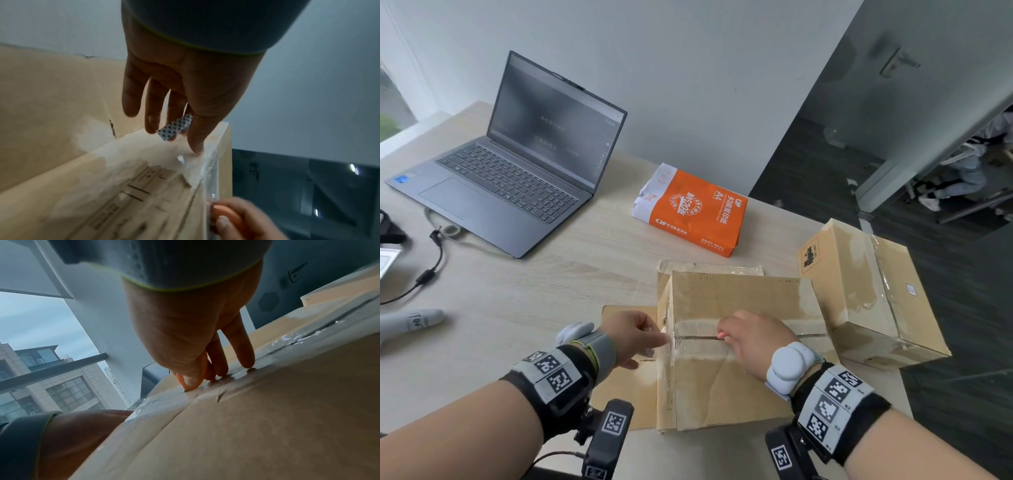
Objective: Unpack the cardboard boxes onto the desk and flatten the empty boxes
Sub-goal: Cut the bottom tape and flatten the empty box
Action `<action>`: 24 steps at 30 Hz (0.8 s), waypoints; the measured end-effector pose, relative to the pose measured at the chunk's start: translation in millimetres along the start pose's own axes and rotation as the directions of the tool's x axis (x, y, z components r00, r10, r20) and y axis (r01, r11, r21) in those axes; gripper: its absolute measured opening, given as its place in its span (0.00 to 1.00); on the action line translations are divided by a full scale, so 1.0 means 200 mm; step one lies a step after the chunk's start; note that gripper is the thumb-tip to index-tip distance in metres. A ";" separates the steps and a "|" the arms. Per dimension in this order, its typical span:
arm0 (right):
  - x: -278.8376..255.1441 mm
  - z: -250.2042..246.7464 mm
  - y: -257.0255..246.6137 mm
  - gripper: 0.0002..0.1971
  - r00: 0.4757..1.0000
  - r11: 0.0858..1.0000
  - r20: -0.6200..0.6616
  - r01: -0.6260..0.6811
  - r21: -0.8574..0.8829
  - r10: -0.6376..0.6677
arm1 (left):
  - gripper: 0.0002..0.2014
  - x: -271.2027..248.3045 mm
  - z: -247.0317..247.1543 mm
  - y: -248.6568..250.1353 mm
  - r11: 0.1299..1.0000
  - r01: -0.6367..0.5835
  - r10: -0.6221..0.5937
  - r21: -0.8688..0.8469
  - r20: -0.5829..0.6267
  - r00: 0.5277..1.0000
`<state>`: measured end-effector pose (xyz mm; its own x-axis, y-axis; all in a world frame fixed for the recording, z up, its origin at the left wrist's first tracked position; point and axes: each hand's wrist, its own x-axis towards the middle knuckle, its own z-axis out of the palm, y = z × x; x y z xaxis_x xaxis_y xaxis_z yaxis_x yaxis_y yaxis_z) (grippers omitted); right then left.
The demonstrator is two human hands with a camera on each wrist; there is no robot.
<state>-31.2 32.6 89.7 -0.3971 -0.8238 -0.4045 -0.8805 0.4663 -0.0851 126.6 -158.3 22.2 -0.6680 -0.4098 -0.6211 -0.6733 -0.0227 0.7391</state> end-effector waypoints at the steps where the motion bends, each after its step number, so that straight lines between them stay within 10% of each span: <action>1: 0.00 0.00 0.00 0.13 1.000 1.000 -0.004 0.007 0.002 -0.007 | 0.16 0.00 0.01 0.01 0.994 -0.036 0.040 0.101 -0.034 0.999; 6: -0.01 0.02 0.02 0.13 0.999 0.999 -0.037 0.024 0.043 -0.022 | 0.14 0.01 0.00 0.04 0.893 -0.149 0.239 0.425 -0.168 0.956; 12: 0.00 0.06 0.07 0.12 0.997 0.989 -0.058 0.060 0.132 -0.052 | 0.12 -0.05 0.13 0.08 0.992 0.063 -0.065 -0.109 -0.021 0.998; 17: 0.01 0.06 0.10 0.11 0.990 0.973 -0.078 0.132 0.191 -0.119 | 0.13 -0.05 0.22 0.02 0.986 0.150 -0.157 -0.069 -0.100 0.983; 21: 0.01 0.06 0.12 0.12 0.981 0.976 -0.061 0.192 0.100 -0.186 | 0.21 -0.13 0.25 0.15 0.992 -0.099 0.122 0.082 -0.367 0.922; 24: 0.01 0.03 0.13 0.13 0.980 0.980 -0.020 0.198 -0.003 -0.198 | 0.40 -0.18 0.36 0.27 0.864 -0.121 0.301 0.490 -0.309 0.902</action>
<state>-53.1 44.5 80.1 -0.2199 -0.9062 -0.3613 -0.9425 0.2929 -0.1610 90.8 -79.1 65.4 -0.7076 -0.6582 -0.2572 -0.6559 0.4764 0.5855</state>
